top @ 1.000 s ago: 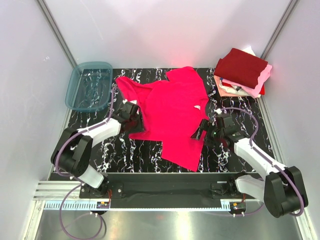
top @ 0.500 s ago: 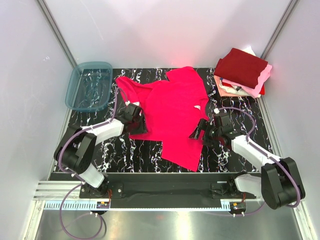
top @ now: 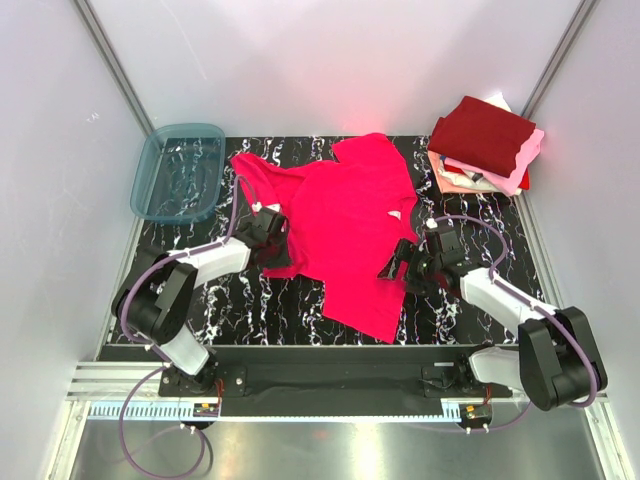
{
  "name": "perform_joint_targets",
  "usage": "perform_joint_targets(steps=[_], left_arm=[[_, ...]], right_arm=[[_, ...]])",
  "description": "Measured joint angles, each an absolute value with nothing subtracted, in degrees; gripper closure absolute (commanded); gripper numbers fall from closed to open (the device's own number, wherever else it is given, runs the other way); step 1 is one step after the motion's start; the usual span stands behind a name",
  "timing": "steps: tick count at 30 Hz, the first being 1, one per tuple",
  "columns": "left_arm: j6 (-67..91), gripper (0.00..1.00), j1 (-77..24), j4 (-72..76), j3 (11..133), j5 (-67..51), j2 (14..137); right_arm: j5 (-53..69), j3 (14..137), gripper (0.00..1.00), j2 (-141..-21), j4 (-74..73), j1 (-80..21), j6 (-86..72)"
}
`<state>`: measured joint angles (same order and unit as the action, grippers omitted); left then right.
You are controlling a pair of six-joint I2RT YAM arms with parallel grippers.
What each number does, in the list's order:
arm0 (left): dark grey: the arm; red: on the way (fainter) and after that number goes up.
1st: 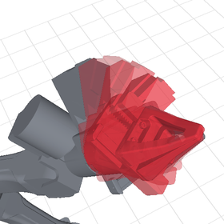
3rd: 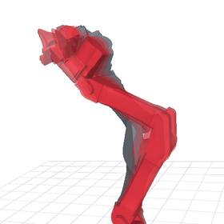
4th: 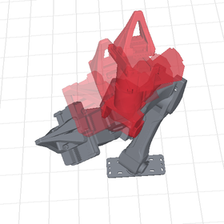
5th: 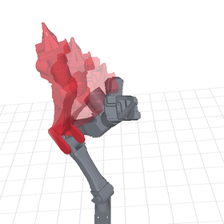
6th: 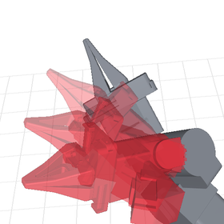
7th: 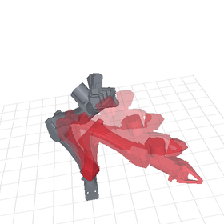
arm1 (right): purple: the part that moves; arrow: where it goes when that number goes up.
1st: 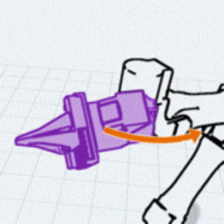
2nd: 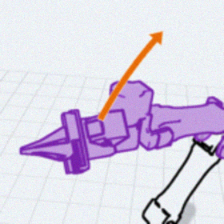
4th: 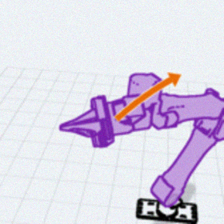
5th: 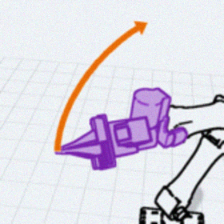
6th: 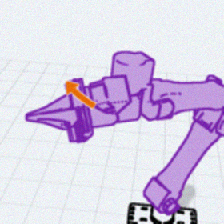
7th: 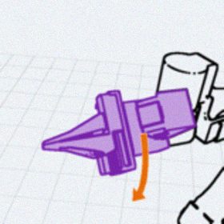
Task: Fold and stack the t-shirts
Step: Flatten the tshirt out
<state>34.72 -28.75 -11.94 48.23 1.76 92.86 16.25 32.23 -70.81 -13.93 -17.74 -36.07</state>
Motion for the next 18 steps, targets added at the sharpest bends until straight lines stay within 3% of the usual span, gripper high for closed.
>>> perform_joint_targets(steps=[7,14,18], left_arm=[[34.7,1.00,-29.0,-14.0,49.2,2.1,92.7],[34.4,1.00,-29.0,-19.7,50.6,3.4,89.2],[34.3,1.00,-29.0,-22.4,52.0,4.3,85.6]], right_arm=[[17.0,32.3,0.07,-71.7,-13.5,-17.7,-36.1],[17.2,32.6,0.08,-72.6,-13.5,-17.7,-36.1],[17.2,33.8,0.14,-72.6,-14.8,-17.7,-35.7]])
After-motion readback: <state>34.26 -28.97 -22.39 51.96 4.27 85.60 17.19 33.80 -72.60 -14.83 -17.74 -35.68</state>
